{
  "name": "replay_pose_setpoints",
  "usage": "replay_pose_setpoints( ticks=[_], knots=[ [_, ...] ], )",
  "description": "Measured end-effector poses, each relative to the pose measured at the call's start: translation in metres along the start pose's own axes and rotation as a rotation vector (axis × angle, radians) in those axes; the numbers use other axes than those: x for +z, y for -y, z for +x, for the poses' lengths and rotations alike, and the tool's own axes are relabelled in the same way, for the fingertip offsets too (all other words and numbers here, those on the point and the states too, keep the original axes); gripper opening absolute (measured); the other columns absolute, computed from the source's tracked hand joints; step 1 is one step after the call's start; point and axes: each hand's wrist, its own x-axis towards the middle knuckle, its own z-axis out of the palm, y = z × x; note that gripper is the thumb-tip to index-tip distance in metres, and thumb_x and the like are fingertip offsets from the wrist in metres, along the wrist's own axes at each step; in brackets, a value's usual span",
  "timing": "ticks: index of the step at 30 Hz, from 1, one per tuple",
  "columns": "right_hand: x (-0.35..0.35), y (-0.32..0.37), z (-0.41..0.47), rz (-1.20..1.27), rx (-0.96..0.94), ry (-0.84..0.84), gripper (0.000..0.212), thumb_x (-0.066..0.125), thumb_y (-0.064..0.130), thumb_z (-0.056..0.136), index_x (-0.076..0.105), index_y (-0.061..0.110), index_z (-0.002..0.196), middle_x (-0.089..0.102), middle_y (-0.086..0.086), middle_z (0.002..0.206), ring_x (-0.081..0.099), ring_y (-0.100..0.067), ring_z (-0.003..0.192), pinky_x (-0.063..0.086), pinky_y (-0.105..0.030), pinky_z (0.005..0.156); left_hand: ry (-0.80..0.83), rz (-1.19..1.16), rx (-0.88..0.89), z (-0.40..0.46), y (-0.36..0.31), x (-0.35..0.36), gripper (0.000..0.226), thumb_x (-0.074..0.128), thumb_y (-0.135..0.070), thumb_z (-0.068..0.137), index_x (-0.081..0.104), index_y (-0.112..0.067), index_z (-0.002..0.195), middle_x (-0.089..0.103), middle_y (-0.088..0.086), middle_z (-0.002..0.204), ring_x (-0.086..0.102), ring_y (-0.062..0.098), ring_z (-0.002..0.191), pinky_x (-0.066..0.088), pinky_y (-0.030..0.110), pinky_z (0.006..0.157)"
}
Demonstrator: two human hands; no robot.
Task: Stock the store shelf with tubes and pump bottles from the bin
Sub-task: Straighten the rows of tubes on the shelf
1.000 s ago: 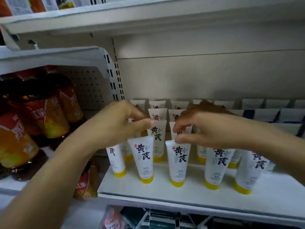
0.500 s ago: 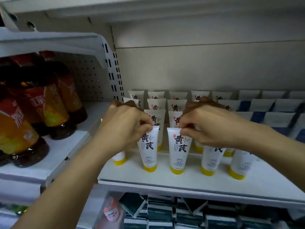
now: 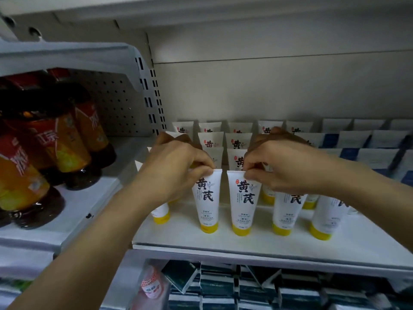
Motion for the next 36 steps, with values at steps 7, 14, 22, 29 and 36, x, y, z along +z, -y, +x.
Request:
replay_pose_setpoints(
  ticks=[7, 14, 22, 29, 36],
  knots=[
    [-0.0037, 0.0009, 0.0001, 0.011, 0.011, 0.005, 0.018, 0.054, 0.036, 0.091, 0.067, 0.026, 0.084, 0.062, 0.008, 0.082, 0.054, -0.005, 0.078, 0.049, -0.030, 0.073, 0.043, -0.100, -0.014, 0.0000, 0.0010, 0.0009, 0.013, 0.066, -0.038, 0.087, 0.073, -0.042, 0.098, 0.070, -0.023, 0.099, 0.061, 0.002, 0.096, 0.047, 0.033, 0.089],
    [-0.0071, -0.0017, -0.0008, -0.004, -0.006, 0.023, 0.019, 0.052, 0.031, 0.092, 0.066, 0.025, 0.081, 0.063, 0.007, 0.077, 0.056, -0.008, 0.076, 0.049, -0.031, 0.072, 0.055, -0.156, -0.033, 0.0000, 0.0013, 0.0024, 0.013, 0.067, -0.036, 0.087, 0.073, -0.041, 0.097, 0.070, -0.024, 0.097, 0.061, 0.000, 0.094, 0.048, 0.036, 0.090],
    [-0.0104, -0.0023, -0.0033, 0.019, 0.003, 0.011, 0.018, 0.054, 0.032, 0.092, 0.068, 0.027, 0.083, 0.064, 0.010, 0.078, 0.057, -0.006, 0.075, 0.049, -0.028, 0.072, 0.045, -0.096, -0.010, 0.0006, 0.0042, 0.0001, 0.013, 0.066, -0.037, 0.087, 0.073, -0.041, 0.098, 0.071, -0.022, 0.098, 0.061, 0.003, 0.096, 0.045, 0.033, 0.091],
    [-0.0060, -0.0024, -0.0006, 0.012, -0.011, -0.007, 0.021, 0.051, 0.029, 0.091, 0.063, 0.025, 0.074, 0.061, 0.005, 0.072, 0.056, -0.011, 0.072, 0.048, -0.033, 0.071, 0.030, -0.095, 0.009, -0.0003, 0.0057, -0.0007, 0.014, 0.066, -0.036, 0.088, 0.074, -0.039, 0.099, 0.071, -0.022, 0.098, 0.062, 0.003, 0.095, 0.047, 0.032, 0.083],
    [-0.0047, -0.0019, -0.0004, -0.003, -0.012, -0.020, 0.020, 0.052, 0.028, 0.090, 0.063, 0.022, 0.074, 0.061, 0.003, 0.073, 0.055, -0.010, 0.071, 0.049, -0.034, 0.068, 0.050, -0.097, -0.005, 0.0004, 0.0068, -0.0008, 0.014, 0.066, -0.038, 0.088, 0.073, -0.039, 0.100, 0.071, -0.021, 0.099, 0.062, 0.004, 0.095, 0.046, 0.031, 0.087]
  ],
)
